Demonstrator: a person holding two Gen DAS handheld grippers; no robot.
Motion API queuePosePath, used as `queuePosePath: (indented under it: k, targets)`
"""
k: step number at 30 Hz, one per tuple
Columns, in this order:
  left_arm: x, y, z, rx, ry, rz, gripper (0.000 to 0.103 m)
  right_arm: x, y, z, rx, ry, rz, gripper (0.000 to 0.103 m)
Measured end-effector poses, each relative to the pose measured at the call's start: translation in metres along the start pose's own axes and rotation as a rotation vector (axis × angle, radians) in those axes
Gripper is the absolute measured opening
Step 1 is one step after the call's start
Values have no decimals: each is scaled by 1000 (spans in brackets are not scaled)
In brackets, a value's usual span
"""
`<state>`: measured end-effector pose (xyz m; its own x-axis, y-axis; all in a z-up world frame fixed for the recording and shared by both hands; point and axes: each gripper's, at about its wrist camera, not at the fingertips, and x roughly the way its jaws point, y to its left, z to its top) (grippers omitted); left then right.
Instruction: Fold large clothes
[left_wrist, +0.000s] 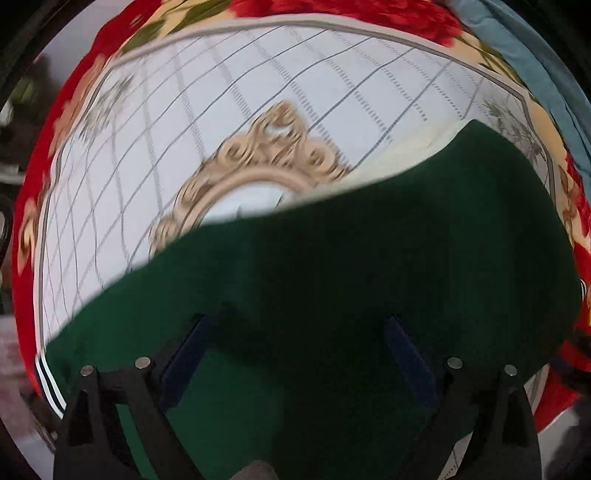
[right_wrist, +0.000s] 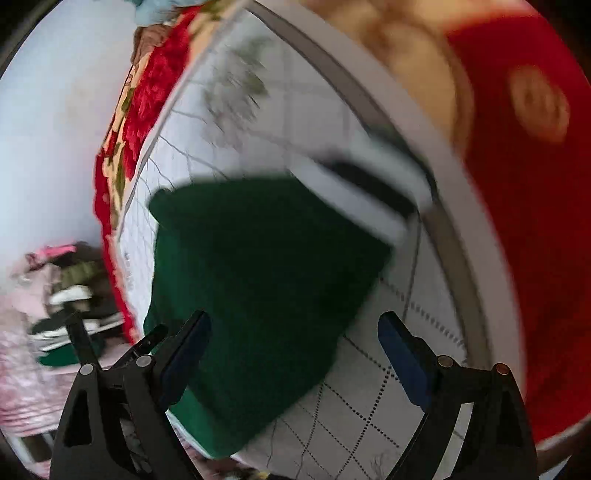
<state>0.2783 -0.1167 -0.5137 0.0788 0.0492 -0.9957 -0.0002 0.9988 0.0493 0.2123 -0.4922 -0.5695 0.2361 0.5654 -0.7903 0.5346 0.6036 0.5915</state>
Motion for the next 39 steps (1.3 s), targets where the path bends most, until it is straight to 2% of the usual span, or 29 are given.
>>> queuePosePath:
  k: [3,6,8,9,10,11,12,14,17,20,23,25,26,27,28,29,30,33,35,36,37,38,39]
  targets:
    - [11,9,-11,-5,28,22,97,43,-18,0,11,5,115,93]
    - [22,19,-10,-22,33,-15,100,73,-11,13,-6,-47,218,95]
    - [27,20,-3,0,15,-20,101,83,4,23,-43,-76,229,95]
    - [29,20,1,10,1,-12,102,87,11,24,-48,-85,237,91]
    - [29,20,5,24,-17,0,102,89,16,24,-54,-97,241,77]
    - [29,18,9,40,-36,15,102,90,20,24,-54,-99,229,27]
    - [30,17,13,52,-49,20,102,92,22,24,-26,-96,276,23]
    - [31,13,24,65,-65,19,103,83,28,22,12,-130,301,22]
    - [32,1,39,74,-72,-39,102,42,39,18,30,-206,348,21]
    - [29,-26,54,88,-78,-97,102,2,44,12,46,-293,333,21]
    - [18,-55,63,116,-87,-135,102,-32,33,14,83,-373,312,21]
    - [21,-73,62,123,-62,-147,102,-41,19,22,83,-381,276,23]
    - [26,-78,60,122,-42,-162,102,-37,7,28,91,-355,269,30]
    - [31,-81,57,123,-28,-166,102,-30,-3,33,99,-322,259,46]
    - [37,-84,55,128,-23,-166,102,-18,-14,38,104,-274,241,57]
    - [36,-90,52,131,-29,-166,102,-3,-28,43,108,-225,247,75]
    - [36,-92,52,133,-35,-167,103,9,-38,45,120,-201,262,81]
    - [38,-88,56,138,-36,-185,103,46,-65,47,140,-132,349,81]
    - [39,-86,58,142,-42,-191,103,51,-62,47,106,-189,389,81]
    - [40,-85,56,145,-47,-192,103,53,-57,46,105,-208,383,64]
    - [41,-85,58,146,-53,-193,103,53,-53,45,106,-226,368,44]
    - [43,-91,48,146,-56,-192,103,51,-48,43,112,-248,354,28]
    - [44,-92,49,146,-58,-192,103,48,-44,41,118,-268,351,21]
